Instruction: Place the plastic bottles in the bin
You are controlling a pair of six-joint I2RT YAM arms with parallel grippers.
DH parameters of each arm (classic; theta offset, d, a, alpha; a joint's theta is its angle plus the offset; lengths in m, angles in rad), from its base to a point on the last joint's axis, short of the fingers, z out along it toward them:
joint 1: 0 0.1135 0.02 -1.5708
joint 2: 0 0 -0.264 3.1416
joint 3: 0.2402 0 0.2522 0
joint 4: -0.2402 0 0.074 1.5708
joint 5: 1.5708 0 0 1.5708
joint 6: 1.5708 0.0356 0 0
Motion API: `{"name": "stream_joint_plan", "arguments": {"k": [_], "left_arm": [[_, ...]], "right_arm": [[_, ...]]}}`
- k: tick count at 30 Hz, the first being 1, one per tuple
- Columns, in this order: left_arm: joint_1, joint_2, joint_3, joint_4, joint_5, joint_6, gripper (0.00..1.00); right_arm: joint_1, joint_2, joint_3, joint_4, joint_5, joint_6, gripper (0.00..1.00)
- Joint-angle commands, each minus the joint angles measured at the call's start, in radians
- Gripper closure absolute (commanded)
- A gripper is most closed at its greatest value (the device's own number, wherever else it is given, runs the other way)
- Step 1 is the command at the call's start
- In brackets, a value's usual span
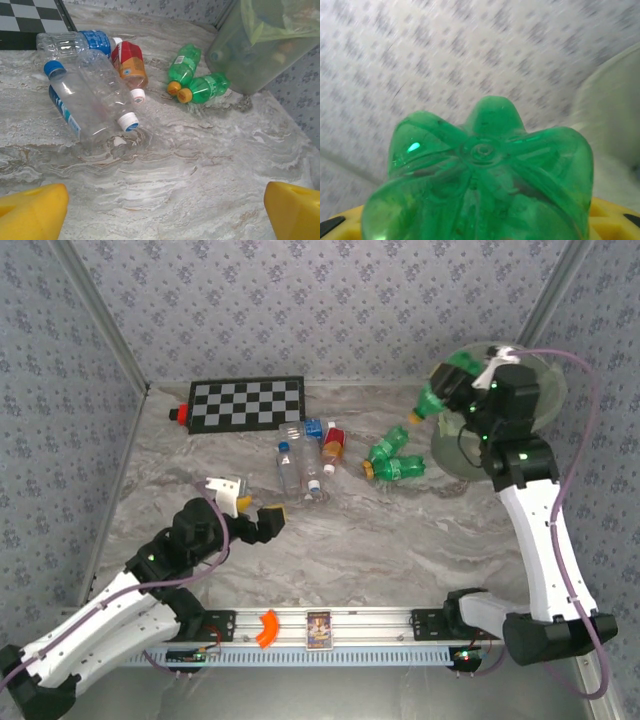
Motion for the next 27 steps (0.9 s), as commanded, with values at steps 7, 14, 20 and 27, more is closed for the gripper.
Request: {"name": "stream_joint_plan", "arguments": {"k": [7,14,20,27], "left_arm": [[-0.007,-0.115,-0.056,0.049,0.015,-0.042,0.00],[-0.006,-0.158,-0.059,0.024,0.020,-0.053,0.00],[-0.006,-0.172,-0.050,0.002,0.020,-0.055,0.00],[-0.006,-0.177,-0.018,-0.051,0.008,-0.044,0.00]], "right_arm": [[-0.203,0.075,0.090,0.056,0.189,0.106,0.44],[-0.301,0.229,0.146,0.109,0.183,0.264,0.47],[-0.307,0.377,0.246,0.063,0.218,0.381,0.44],[-0.286,0.505,0.363,-0.027,0.261,0.364,0.34]]}}
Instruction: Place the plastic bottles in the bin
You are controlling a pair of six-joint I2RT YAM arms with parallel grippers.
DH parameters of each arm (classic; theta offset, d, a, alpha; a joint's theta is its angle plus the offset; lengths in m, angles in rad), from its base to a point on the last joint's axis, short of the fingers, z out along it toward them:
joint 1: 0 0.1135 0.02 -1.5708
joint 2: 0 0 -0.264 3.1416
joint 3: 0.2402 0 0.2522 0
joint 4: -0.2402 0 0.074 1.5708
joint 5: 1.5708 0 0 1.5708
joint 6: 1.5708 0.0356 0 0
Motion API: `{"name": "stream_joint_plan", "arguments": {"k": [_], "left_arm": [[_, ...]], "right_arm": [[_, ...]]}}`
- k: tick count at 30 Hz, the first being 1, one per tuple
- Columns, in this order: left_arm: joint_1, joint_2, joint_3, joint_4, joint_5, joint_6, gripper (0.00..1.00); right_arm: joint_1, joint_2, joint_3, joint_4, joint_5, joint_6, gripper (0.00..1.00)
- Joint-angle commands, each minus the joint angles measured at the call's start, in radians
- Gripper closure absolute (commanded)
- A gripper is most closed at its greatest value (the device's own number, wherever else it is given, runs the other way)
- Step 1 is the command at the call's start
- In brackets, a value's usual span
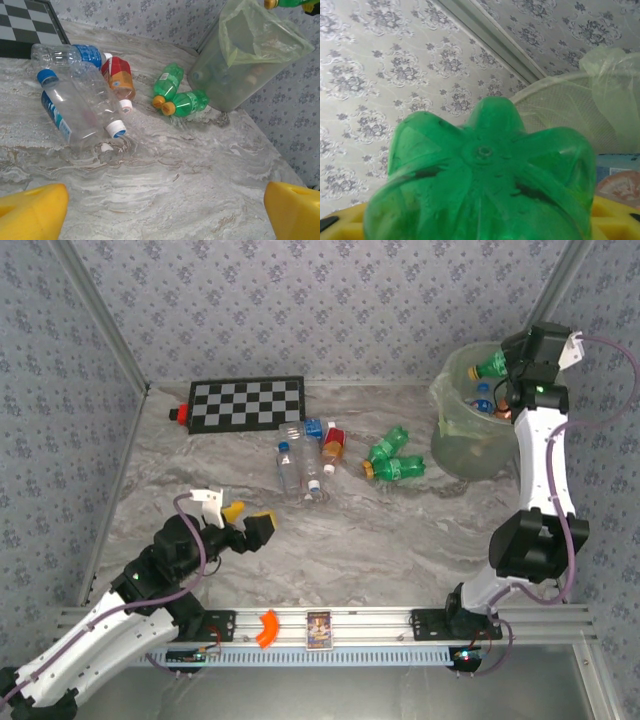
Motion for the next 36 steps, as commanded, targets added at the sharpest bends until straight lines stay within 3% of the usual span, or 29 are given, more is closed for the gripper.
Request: {"name": "stream_joint_plan", "arguments": {"k": [1,2,3,20,29,36], "left_arm": [[-0.006,-0.015,0.050,-0.032,0.000,0.007,0.00],[-0.005,-0.016,0.050,-0.034,-0.002,0.007,0.00],[-0.006,-0.017,0.050,-0.036,-0.003,0.008,0.00],[-0.006,0.061,0.038,0.001,-0.002,-0.004,0.00],[-0.005,0.152,0.012,0.026,-0.033,-0.041,0.00],[-0.005,0.252,0.041,0.044,-0.031,-0.037,0.00]], "right_arm": [[0.013,0.037,0.088,-0.070,0.037,-0.017,0.20],[0.014,0.042,0.098,-0.080,0.032,-0.035,0.02],[0.014,0.042,0.103,-0.085,0.027,-0.052,0.00],[0.067,-0.096,0.039,-0.079,0.029,-0.217,0.00],[0.210,-0.261,-0.179,-0.015,0.012,-0.268,0.00],[0.382,-0.354,-0.351,0.032,0.019,-0.346,0.00]]}}
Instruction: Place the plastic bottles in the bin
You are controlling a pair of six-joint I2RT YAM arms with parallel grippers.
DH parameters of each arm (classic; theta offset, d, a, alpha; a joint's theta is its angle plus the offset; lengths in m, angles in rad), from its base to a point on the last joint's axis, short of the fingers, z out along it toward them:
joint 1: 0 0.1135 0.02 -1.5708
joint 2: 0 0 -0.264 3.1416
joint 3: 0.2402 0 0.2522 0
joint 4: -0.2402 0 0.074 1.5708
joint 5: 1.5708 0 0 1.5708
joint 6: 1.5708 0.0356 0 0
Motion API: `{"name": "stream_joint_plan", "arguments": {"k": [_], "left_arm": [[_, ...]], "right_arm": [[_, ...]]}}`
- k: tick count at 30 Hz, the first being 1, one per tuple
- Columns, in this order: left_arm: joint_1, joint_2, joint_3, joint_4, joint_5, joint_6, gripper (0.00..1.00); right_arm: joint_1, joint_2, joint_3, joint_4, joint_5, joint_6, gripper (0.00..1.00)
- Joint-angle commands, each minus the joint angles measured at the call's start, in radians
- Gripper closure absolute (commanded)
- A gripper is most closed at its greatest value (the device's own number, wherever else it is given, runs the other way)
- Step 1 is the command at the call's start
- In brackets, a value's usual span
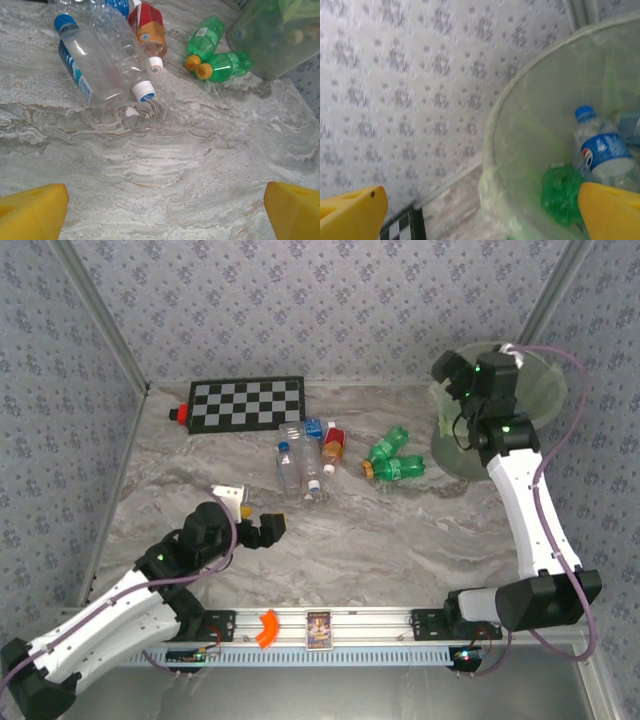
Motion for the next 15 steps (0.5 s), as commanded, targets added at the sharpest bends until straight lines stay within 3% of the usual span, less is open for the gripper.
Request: {"name": "stream_joint_plan", "arguments": {"k": [1,9,15], "left_arm": [[-0.006,0.038,0.042,0.045,-0.002,-0.014,0.00],[-0.005,0.108,0.084,0.046,0.020,-0.026,0.00],[-0.006,0.084,0.115,0.016,0.020,-0.030,0.00]], "right_arm": [[0.090,-0.032,-0.058,0.035,0.022,-0.072,0.01],[0.321,0.015,-0.190,0.053,0.152,-0.084,0.00],[0.423,0.164,-0.201,-0.026,0.363,-0.004,0.00]]}}
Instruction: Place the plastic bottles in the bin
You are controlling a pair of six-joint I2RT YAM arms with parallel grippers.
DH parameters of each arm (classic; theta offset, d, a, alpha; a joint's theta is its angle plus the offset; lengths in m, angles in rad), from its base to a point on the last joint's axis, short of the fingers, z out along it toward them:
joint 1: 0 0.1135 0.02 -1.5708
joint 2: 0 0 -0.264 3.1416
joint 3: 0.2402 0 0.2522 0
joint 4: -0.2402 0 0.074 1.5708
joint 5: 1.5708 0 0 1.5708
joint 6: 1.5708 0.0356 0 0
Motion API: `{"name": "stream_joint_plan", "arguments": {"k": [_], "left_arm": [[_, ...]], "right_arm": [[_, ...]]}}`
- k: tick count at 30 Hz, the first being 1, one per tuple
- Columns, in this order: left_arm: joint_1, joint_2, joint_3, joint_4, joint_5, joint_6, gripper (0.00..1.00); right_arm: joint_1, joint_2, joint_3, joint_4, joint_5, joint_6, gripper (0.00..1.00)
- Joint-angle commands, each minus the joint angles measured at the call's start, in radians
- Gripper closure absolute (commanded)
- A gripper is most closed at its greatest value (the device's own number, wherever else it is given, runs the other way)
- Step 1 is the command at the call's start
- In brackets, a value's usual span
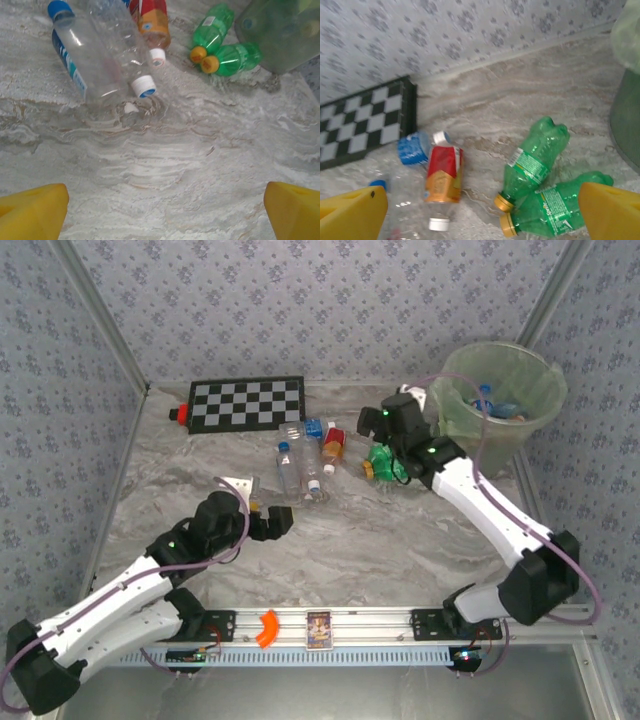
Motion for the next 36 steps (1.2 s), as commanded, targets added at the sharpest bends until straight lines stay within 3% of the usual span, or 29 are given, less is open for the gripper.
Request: {"name": "stream_joint_plan", "arguments": {"k": [1,9,16,27,36], "left_arm": [[-0.007,-0.029,0.045,-0.009,0.014,-0.013,0.00],[-0.008,-0.096,0.078,-0.077,-0.019,-0.015,0.00],[-0.009,-0.105,0.097,-0.099,-0.037,-0.002,0.00],[-0.009,-0.068,0.105,-0.090,-0.018,-0.005,0.00],[-0.008,-0.045,0.129,-0.104,-0.012,0.015,0.00]], "right_arm": [[0.030,0.084,-0.006,-0.073,0.178,0.076,0.00],[0.023,0.250,0.001,-0.161,0.232,0.240,0.00],[-0.041,0.332,-0.029,-0.143,0.143,0.336,0.00],[-0.081,0.394,-0.062,-0.083,0.075,0.323,0.02],[-0.083,0.354,-0.182,-0.029,0.039,0.313,0.07]]}}
